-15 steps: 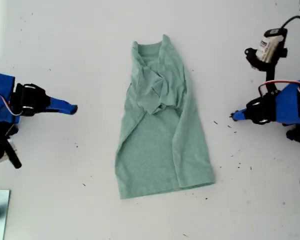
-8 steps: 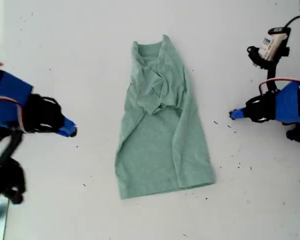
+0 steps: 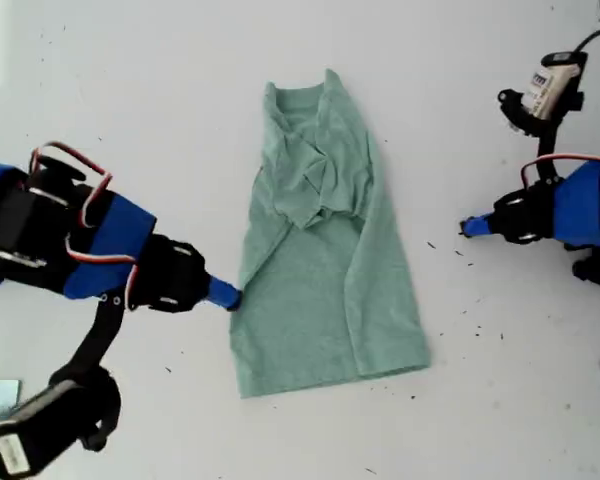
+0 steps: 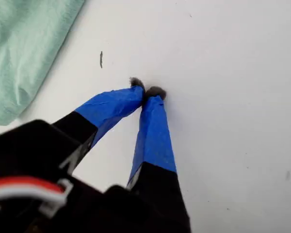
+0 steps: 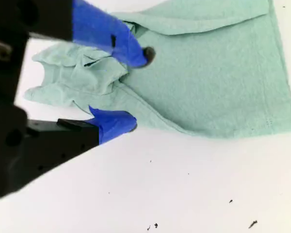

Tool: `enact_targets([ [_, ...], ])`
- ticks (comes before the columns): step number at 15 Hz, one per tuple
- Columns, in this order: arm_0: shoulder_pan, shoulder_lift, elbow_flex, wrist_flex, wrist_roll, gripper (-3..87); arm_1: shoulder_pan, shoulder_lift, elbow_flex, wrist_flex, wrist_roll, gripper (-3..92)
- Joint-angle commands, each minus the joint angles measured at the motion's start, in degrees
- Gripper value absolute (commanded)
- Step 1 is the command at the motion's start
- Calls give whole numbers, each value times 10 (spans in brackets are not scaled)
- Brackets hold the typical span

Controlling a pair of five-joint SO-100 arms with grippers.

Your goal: Fold t shirt

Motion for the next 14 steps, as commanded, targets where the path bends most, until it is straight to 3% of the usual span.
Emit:
enact_targets([
  [1, 15, -46, -31, -11, 4, 239, 5, 8, 22, 3, -1, 25],
  [5, 36, -191, -15, -75, -27, 244, 0, 10, 23, 3, -1, 25],
  [8, 83, -280, -9, -158, -70, 242, -5, 15, 24, 4, -3, 25],
  [9, 94, -301, -1, -173, -99, 213, -7, 18, 25, 5, -2, 25],
  [10, 94, -302, 27, -195, -107, 118, -8, 21, 25, 7, -2, 25],
  [11, 91, -283, 40, -192, -112, -1, -8, 25, 25, 9, -2, 25],
  [14, 79, -116, 47, -118, -120, -1, -9, 29, 26, 11, -3, 25],
])
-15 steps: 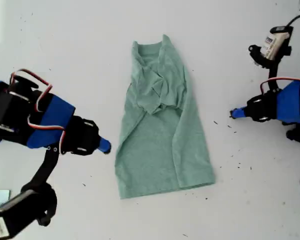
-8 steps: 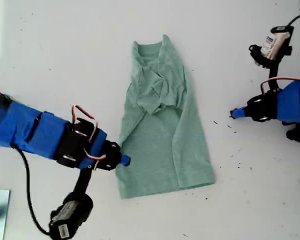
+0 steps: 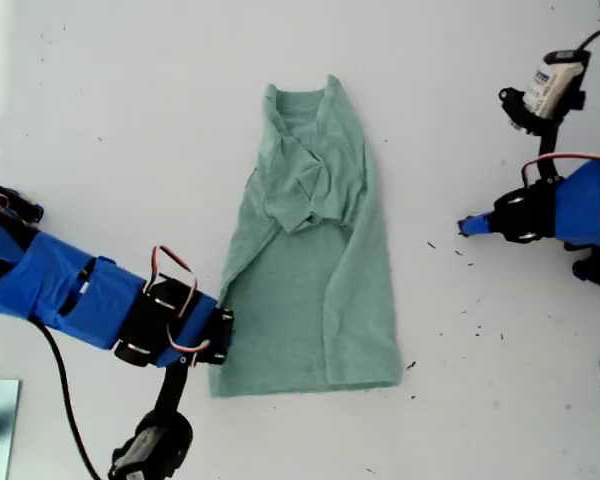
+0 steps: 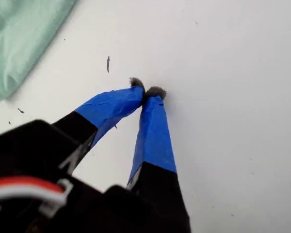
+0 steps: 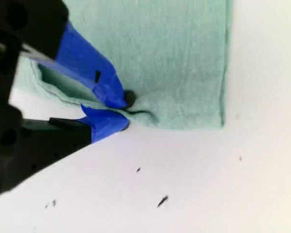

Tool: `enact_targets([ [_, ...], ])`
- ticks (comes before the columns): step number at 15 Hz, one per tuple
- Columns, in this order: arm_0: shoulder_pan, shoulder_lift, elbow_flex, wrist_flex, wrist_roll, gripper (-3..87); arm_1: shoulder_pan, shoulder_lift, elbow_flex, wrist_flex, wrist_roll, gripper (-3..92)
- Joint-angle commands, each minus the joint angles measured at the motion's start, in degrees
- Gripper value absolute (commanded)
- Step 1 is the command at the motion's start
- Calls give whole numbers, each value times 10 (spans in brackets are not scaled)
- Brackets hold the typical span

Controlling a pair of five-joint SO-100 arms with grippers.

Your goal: Fold t shirt

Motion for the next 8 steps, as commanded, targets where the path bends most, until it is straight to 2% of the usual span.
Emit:
enact_targets([
  [1, -8, 146, -5, 34, -2, -1, -8, 13, 25, 11, -3, 25],
  [4, -42, 201, -33, 45, 22, -1, -9, 28, 27, 21, 1, 25],
  [6, -61, 140, -69, -38, 78, -2, -9, 33, 28, 23, 1, 25],
  [8, -63, 7, -270, -44, 125, -2, -9, 33, 28, 24, 2, 25],
])
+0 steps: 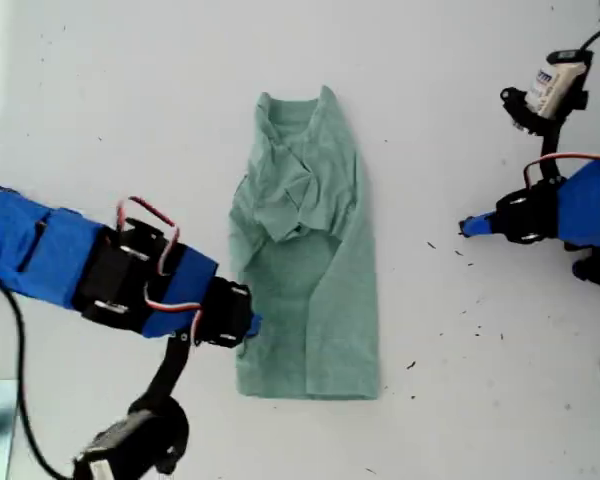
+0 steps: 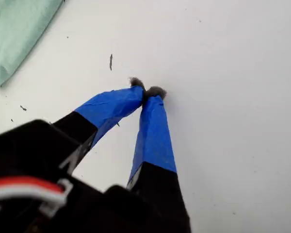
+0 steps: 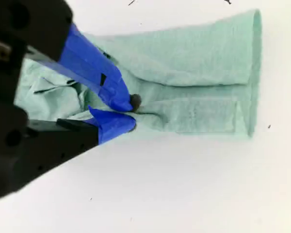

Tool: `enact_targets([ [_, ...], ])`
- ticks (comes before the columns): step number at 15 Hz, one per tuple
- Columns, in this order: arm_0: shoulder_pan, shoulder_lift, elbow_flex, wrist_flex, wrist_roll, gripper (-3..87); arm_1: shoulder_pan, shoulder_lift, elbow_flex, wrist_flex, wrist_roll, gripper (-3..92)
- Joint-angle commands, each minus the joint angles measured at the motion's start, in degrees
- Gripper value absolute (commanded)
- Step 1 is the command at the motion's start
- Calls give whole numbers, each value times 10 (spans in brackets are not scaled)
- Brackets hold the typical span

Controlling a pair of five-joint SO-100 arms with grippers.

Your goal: Fold t shirt

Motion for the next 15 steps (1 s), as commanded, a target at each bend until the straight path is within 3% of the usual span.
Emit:
enact_targets([
  [1, -20, -65, -165, -72, 64, -2, -4, 10, 26, 3, 2, 25],
  [4, -37, -148, -166, -182, 128, -1, -4, 11, 26, 4, 2, 25],
  [7, -31, -260, -171, -266, 187, 206, -2, 11, 26, 4, 4, 25],
  [9, -16, -212, -169, -250, 203, 269, -2, 11, 27, 4, 4, 25],
  [10, -4, -125, -142, -237, 208, 230, -2, 11, 27, 5, 5, 25],
  [12, -6, 13, -127, -108, 178, 173, -4, 12, 27, 6, 7, 25],
  [13, -21, 89, -66, -37, 135, 192, -2, 12, 27, 6, 6, 25],
  [14, -40, 187, 75, -39, 112, 197, -2, 13, 27, 6, 6, 25],
  [15, -56, 312, 278, -117, 100, 194, -2, 13, 27, 7, 6, 25],
])
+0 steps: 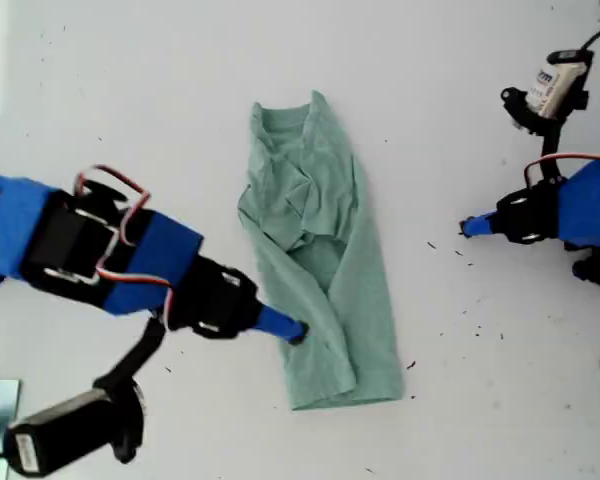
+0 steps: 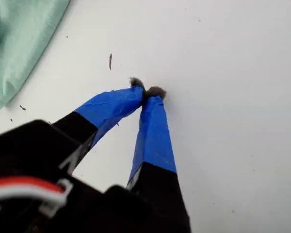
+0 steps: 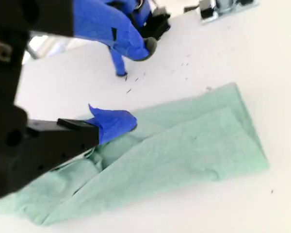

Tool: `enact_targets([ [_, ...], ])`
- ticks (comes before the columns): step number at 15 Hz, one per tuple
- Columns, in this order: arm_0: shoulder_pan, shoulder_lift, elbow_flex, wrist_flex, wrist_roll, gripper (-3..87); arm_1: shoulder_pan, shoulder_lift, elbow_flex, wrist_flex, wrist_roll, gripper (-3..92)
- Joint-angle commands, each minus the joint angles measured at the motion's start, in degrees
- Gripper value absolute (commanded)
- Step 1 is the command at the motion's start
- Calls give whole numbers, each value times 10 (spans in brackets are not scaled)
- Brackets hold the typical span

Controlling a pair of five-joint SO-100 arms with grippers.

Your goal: Fold t shirt

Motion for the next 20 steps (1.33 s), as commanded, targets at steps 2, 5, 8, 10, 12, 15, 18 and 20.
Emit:
enact_targets([
  [2, -57, 364, 548, -151, -73, 148, -2, 11, 25, 1, 6, 25],
  [5, -62, 446, 809, -244, -148, 74, -2, 11, 25, 1, 7, 25],
  [8, -65, 640, 996, -287, -200, -1, -2, 11, 25, 4, 12, 25],
  [10, -88, 667, 982, -229, -178, -1, -4, 11, 23, 4, 15, 25],
  [12, -64, 585, 837, -193, -166, -2, -44, 2, -42, 4, 63, 25],
  [15, -8, 367, 468, -83, -118, 195, -175, -379, -449, 20, 156, 325],
  [18, 51, 100, 109, 9, -95, 234, -270, -741, -816, 104, 212, 358],
  [20, 65, -36, -29, 15, -76, 243, -302, -889, -961, 151, 242, 348],
])
